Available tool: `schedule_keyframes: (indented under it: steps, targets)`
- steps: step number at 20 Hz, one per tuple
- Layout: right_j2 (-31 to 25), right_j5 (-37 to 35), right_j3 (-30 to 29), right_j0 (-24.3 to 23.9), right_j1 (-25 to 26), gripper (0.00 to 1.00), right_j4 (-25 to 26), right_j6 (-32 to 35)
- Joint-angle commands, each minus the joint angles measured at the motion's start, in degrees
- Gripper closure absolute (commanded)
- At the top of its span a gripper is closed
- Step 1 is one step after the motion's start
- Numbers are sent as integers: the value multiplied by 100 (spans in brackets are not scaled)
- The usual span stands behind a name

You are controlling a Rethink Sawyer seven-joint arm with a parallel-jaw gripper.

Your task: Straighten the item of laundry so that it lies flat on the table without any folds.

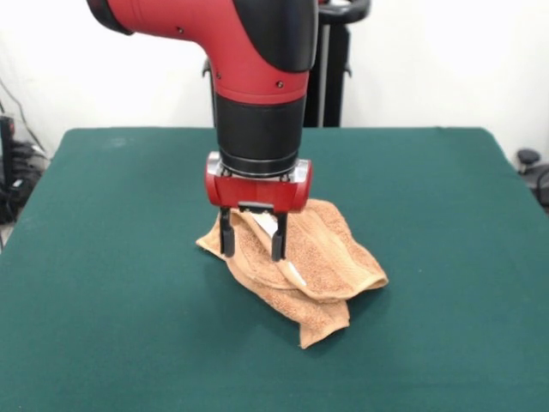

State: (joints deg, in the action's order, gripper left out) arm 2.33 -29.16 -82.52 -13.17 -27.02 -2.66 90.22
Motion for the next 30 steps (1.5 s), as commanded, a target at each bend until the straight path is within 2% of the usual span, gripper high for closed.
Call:
schedule_keyframes:
  steps: [1,12,17,30]
  targets:
    - [-442,-757,-408,164,-14,0,94,439]
    - [-453,-790,-895,181,-427,0,78,502]
    - [-517,-439,-1102,151,-381,0,111,543]
    - [-620,112,-1153,84,-53,0,177,566]
